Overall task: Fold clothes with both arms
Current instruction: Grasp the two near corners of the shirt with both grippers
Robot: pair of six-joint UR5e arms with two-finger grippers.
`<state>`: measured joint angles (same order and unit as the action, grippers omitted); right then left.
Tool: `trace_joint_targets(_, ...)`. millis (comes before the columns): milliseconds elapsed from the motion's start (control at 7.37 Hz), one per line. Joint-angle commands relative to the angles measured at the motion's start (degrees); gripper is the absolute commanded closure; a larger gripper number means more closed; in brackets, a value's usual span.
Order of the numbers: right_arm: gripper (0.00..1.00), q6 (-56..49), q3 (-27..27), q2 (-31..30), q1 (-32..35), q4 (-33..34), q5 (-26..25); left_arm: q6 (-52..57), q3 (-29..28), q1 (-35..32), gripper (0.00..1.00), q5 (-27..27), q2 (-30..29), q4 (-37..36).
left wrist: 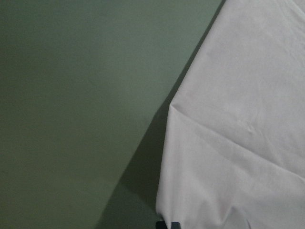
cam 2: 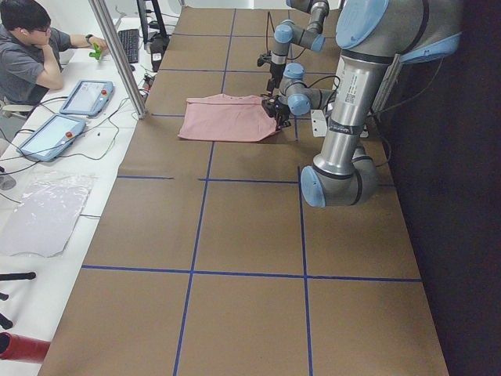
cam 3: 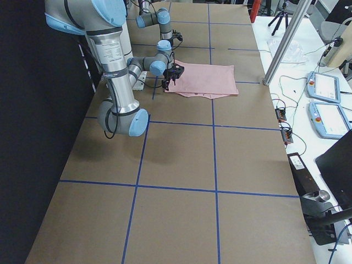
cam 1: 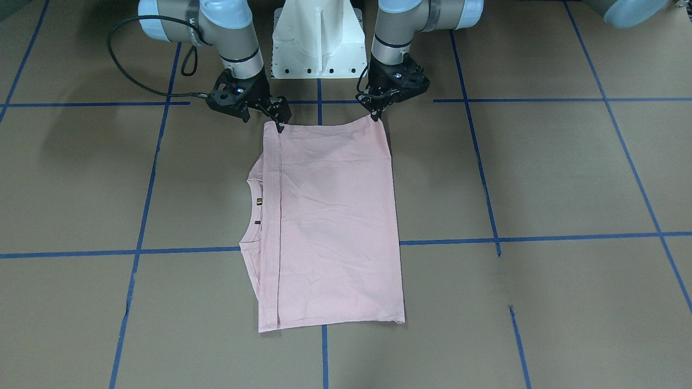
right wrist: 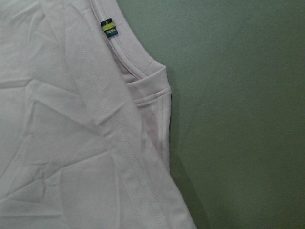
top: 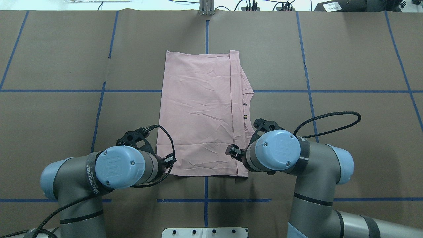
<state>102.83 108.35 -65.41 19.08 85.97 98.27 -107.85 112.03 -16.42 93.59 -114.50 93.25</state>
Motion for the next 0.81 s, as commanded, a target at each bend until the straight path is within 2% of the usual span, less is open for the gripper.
trace_joint_targets(0, 0.00, 1.3, -2.6, 0.8, -0.3, -0.1, 0.0, 0.0, -0.1, 0.0, 1.00, 0.0, 0.1, 0.0)
trace_joint_targets(679, 0.00, 1.2, -5.5, 3.0, -1.1, -0.1, 0.1, 0.0, -0.2, 0.0, 1.00, -0.1, 0.1, 0.0)
